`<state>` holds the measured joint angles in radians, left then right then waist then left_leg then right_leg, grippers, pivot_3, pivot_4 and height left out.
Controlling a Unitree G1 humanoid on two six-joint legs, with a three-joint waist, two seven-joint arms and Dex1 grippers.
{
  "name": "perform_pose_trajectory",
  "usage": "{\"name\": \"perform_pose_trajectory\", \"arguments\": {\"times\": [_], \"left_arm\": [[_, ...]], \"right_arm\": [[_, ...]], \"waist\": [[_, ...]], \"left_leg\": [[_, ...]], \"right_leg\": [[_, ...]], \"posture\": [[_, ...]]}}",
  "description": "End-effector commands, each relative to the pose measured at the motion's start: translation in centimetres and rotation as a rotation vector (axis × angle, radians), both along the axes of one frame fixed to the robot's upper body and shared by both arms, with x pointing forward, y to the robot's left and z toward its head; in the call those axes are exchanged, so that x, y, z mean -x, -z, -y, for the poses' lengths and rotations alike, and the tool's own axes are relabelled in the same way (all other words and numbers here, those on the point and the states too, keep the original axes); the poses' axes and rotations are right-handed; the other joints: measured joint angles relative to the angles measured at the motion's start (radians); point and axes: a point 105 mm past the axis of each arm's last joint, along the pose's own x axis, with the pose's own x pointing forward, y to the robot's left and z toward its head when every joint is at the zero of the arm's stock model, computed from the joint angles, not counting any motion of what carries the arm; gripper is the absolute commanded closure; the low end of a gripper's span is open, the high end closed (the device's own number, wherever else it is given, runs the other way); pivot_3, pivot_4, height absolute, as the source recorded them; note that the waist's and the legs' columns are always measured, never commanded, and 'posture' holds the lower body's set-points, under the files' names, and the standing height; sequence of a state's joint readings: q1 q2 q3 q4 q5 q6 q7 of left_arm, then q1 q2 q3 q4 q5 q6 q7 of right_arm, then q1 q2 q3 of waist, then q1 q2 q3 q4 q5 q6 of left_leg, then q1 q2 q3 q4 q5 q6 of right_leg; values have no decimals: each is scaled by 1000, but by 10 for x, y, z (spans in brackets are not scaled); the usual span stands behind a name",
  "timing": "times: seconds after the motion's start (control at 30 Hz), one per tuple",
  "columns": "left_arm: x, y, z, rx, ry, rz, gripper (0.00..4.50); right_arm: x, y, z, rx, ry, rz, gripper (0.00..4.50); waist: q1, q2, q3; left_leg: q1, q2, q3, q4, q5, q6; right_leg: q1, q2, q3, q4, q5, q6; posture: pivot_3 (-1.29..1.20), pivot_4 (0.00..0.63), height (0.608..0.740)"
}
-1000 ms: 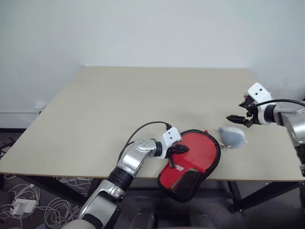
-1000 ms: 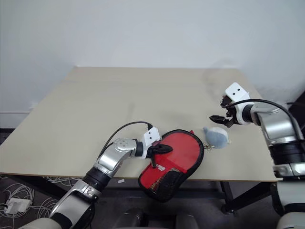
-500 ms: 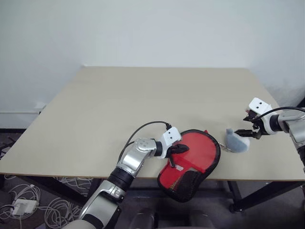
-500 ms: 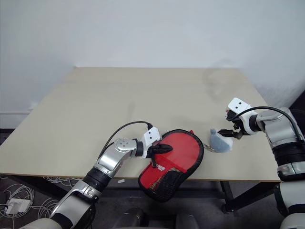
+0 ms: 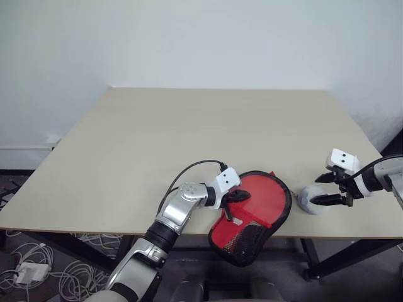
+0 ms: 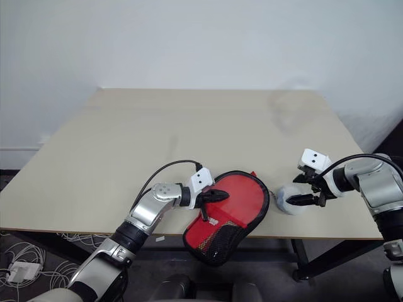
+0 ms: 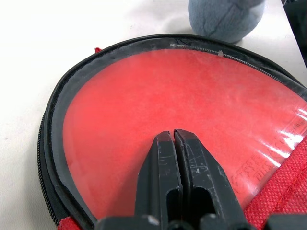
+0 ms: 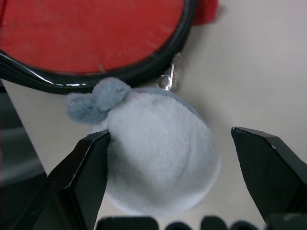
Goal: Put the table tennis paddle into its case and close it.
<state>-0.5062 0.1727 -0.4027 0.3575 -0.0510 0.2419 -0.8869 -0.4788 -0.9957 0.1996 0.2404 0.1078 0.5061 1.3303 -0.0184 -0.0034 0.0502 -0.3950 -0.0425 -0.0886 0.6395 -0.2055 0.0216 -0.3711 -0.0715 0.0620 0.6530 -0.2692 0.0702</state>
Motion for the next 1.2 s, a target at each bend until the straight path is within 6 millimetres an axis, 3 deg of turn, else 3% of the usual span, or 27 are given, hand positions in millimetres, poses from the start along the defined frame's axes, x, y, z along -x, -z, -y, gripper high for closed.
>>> {"name": "perform_pose_trajectory", "arguments": {"times": [0.03,0.23,0.27,0.4,0.53,0.67,0.77,1.03,1.2], "left_arm": [[1,10,-4,-39,-6,-22,4500],[1,10,-7,-42,-11,-25,4500],[1,10,-8,-42,-11,-25,4500],[2,11,-10,-47,-12,-31,4500],[3,12,-10,-49,-9,-34,4500],[3,12,-9,-50,-4,-37,4500],[3,13,-10,-52,-3,-39,4500],[0,12,-12,-57,-2,-45,4500],[-4,10,-12,-60,4,-50,4500]], "right_arm": [[0,5,-6,2,5,14,276],[5,26,-9,39,34,-19,276],[5,26,-9,38,40,-17,435],[5,21,-8,26,55,-4,1432],[4,15,-4,28,66,15,2769],[0,4,0,26,63,62,3585],[1,-6,-3,-4,33,86,3664],[46,-4,-30,-72,-201,0,3664],[62,-5,-48,-119,-283,-30,3664]], "waist": [[0,0,0],[1,0,0],[1,0,0],[0,0,0],[0,0,0],[0,0,0],[1,0,0],[1,-1,0],[1,-1,0]], "left_leg": [[0,0,0,0,0,0],[0,0,-2,0,0,0],[0,0,-2,0,0,0],[0,0,-2,0,0,0],[0,0,-2,0,0,0],[0,0,-1,0,0,0],[0,0,-1,0,0,0],[0,0,-2,1,-1,0],[0,1,-2,1,-1,-1]], "right_leg": [[0,0,0,0,0,0],[0,0,0,0,0,0],[0,0,0,0,0,0],[0,0,0,0,0,0],[0,0,0,0,0,0],[0,0,0,0,0,0],[0,0,0,0,0,0],[0,0,0,0,0,0],[0,1,0,0,0,1]], "posture": [[0,0,734],[0,0,734],[0,0,734],[0,0,734],[0,0,734],[0,0,734],[0,0,734],[0,0,734],[0,0,734]]}}
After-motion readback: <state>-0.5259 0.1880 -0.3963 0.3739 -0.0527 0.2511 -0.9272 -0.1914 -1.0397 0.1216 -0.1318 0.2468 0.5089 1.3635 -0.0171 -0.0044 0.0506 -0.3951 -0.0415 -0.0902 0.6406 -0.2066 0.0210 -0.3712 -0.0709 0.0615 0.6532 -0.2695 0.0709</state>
